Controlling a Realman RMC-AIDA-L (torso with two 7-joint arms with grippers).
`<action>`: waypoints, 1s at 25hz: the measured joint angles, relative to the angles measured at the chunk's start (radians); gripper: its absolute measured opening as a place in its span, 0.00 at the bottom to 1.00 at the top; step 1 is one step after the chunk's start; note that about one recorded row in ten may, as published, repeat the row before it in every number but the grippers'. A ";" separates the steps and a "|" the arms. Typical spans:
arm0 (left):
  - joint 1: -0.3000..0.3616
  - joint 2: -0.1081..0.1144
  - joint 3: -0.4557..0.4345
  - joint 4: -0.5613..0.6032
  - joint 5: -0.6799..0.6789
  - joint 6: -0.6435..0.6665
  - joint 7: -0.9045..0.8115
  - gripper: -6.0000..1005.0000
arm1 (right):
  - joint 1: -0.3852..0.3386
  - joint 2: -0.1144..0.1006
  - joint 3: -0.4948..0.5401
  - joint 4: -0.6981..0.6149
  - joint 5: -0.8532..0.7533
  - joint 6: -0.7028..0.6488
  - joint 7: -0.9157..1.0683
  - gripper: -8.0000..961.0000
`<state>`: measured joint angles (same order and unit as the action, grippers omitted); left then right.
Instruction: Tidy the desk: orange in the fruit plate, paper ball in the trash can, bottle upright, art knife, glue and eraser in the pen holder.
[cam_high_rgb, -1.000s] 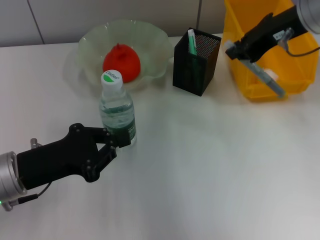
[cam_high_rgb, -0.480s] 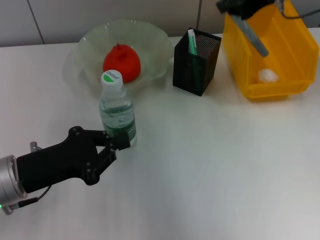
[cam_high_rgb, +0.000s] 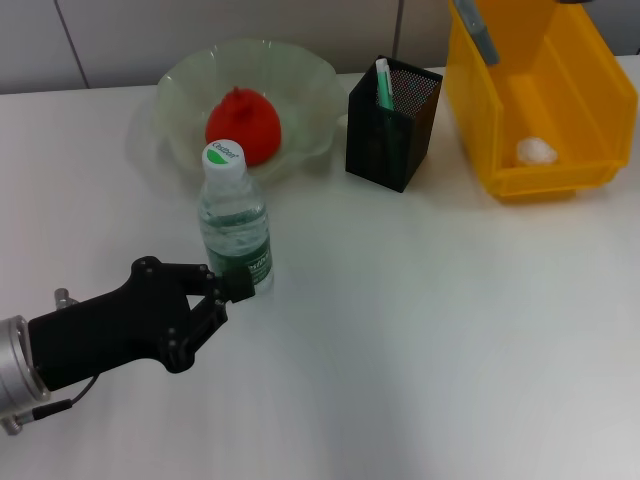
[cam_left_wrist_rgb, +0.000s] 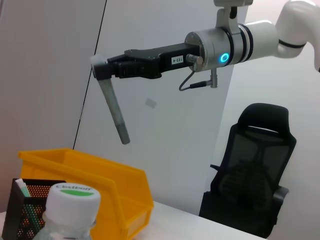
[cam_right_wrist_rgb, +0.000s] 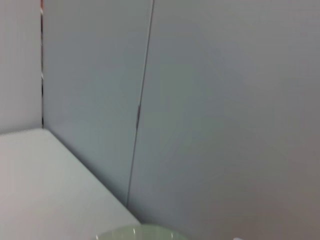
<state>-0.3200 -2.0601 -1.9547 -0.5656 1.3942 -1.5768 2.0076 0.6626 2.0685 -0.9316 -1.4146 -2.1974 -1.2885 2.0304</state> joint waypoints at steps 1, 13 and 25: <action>0.000 0.000 0.000 0.000 0.000 0.000 0.000 0.02 | -0.004 0.000 0.012 0.014 0.028 0.004 -0.029 0.09; 0.001 -0.001 -0.013 -0.003 -0.002 -0.005 0.000 0.02 | -0.046 -0.015 0.151 0.265 0.397 -0.015 -0.450 0.09; 0.001 -0.004 -0.024 0.005 -0.003 -0.007 0.000 0.02 | -0.037 -0.047 0.177 0.548 0.578 -0.015 -0.789 0.09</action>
<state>-0.3191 -2.0644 -1.9789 -0.5604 1.3912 -1.5839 2.0074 0.6260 2.0216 -0.7550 -0.8662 -1.6196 -1.3033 1.2418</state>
